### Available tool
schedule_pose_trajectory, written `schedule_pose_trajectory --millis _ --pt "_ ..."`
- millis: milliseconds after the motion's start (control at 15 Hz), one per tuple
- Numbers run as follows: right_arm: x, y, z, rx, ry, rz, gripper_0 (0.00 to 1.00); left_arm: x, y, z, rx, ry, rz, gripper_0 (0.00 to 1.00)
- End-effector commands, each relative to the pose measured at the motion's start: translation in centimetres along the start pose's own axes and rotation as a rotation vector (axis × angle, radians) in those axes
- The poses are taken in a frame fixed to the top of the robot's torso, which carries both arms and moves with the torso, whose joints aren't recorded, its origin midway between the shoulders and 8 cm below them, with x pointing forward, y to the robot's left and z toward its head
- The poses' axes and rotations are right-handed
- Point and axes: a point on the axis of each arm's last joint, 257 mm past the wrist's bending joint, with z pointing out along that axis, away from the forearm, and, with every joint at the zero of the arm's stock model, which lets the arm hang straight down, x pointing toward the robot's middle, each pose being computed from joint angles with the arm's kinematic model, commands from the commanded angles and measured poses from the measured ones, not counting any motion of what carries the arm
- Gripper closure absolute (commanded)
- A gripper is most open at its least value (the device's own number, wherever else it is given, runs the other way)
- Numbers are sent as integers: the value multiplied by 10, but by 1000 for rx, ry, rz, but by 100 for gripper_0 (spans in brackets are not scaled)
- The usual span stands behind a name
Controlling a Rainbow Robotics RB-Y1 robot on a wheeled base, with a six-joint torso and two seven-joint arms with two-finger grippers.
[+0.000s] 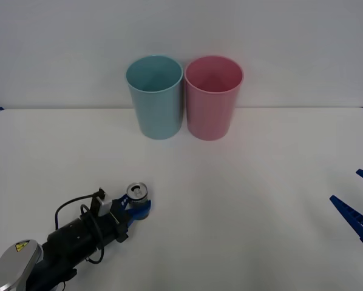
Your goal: Grasp the object on the table and drop it into the matching bin: aluminum can to the light blue bin, PET bottle to the pink bin.
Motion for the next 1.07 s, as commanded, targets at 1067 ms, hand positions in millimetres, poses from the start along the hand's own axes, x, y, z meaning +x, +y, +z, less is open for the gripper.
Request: schedule_pose_trajectory --millis 1067 --pt "0 0 0 0 0 0 0 -111 56 -22 -76 -185 -48 100"
